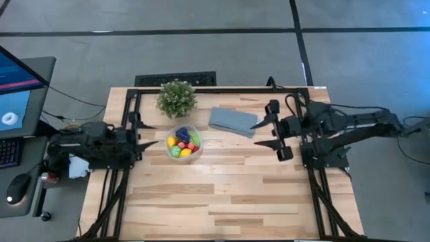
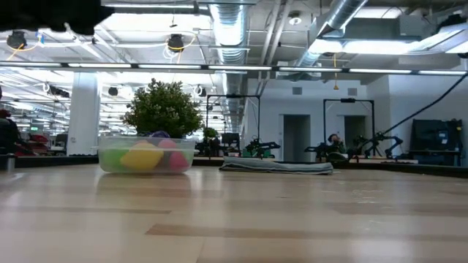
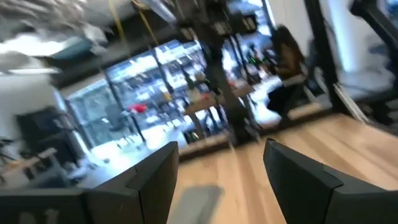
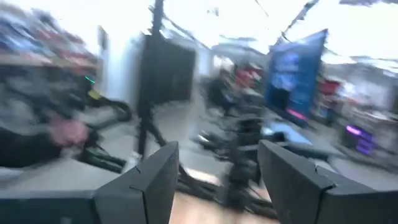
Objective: Pick and placing Produce into tupperware
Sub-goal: Return to Home Position
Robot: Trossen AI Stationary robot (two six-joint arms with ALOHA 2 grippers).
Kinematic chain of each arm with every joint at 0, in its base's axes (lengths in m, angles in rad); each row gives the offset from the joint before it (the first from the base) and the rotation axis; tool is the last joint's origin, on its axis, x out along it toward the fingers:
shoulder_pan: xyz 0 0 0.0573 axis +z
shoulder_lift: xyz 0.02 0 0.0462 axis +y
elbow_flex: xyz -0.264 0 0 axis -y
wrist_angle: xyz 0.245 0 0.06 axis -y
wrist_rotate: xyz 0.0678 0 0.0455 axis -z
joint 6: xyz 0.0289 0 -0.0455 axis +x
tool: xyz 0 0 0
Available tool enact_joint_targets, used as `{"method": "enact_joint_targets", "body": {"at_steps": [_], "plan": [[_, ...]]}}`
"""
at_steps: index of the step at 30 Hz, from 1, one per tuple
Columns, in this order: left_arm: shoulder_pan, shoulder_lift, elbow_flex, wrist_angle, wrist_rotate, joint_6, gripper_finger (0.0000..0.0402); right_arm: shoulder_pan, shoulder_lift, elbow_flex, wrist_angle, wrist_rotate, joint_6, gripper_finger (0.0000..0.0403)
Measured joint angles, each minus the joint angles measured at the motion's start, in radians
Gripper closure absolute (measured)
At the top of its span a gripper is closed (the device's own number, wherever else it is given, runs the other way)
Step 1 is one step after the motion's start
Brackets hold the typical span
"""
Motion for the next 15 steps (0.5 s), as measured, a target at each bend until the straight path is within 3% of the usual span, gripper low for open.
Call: {"method": "enact_joint_targets", "body": {"at_steps": [5,9,15], "plan": [[0.009,0.015,-0.012,0.025,0.006,-0.008,0.0175,-0.149,-0.022,-0.191,0.181,-0.214,0.124,0.0159],[0.008,-0.018,-0.013,0.052,0.059,-0.030,0.0175,-0.190,0.022,-0.277,0.257,-0.283,0.142,0.0159],[0.008,-0.019,-0.027,0.029,0.078,-0.063,0.0175,-0.196,0.024,-0.379,0.342,-0.291,0.112,0.0159]]}}
